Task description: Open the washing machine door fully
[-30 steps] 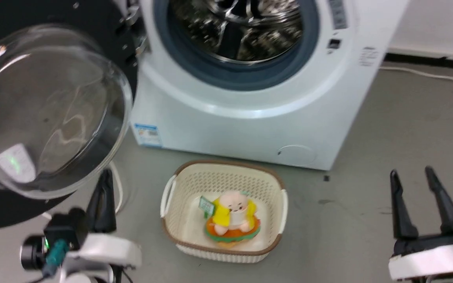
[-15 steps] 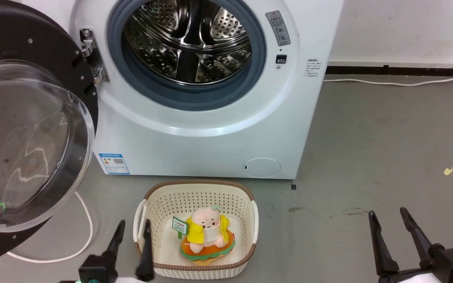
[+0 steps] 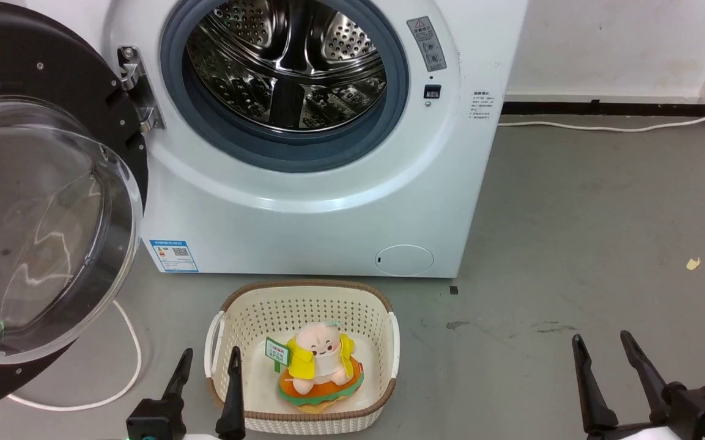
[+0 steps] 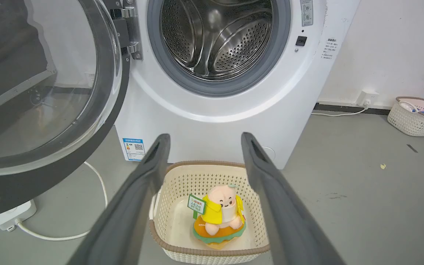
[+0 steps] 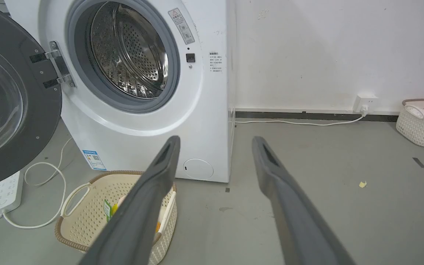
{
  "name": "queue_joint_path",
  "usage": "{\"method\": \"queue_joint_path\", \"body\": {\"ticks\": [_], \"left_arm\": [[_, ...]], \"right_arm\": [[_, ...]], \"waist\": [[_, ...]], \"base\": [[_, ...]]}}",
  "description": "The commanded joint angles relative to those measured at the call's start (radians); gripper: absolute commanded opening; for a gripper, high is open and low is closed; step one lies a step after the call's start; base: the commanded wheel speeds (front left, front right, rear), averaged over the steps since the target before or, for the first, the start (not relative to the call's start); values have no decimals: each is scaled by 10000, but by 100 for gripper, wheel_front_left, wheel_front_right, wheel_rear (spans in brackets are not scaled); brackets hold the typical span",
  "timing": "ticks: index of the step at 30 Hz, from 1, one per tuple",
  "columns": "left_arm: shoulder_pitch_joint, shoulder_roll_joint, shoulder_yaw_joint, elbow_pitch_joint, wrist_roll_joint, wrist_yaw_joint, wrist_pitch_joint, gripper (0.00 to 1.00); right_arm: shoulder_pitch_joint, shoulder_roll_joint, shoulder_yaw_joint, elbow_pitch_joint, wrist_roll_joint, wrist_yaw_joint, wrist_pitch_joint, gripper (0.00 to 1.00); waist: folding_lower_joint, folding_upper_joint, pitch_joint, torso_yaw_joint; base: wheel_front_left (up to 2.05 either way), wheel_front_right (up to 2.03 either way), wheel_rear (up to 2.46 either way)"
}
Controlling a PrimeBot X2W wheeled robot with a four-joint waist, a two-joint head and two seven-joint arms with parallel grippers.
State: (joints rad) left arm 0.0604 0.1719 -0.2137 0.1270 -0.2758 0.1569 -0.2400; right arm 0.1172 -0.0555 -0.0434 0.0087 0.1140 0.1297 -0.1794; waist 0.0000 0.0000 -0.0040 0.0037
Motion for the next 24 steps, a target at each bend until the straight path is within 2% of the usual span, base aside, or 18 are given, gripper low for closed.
{"method": "queue_joint_path", "body": {"ticks": [1,10,11,24], "left_arm": [[-87,22,-14,-42,48,58,-56,100],[-142,51,-79,-214,37,127,-11,100],[-33,18,-44,-200,2,100,17,0],[-74,-82,135,-290,207,-30,207,0]], "right_arm": [[34,51,19,38,44,10,-38,100],[-34,52,78,124,68,10,-86,100],[-17,2,71,123,18,0,-24,0],[-105,4,97,105,-71,1,139,0]], "waist": [[0,0,-2,8],[0,0,-15,17],[0,0,-15,17],[1,0,-11,14]], "base": [[0,0,0],[0,0,0],[0,0,0],[0,0,0]]}}
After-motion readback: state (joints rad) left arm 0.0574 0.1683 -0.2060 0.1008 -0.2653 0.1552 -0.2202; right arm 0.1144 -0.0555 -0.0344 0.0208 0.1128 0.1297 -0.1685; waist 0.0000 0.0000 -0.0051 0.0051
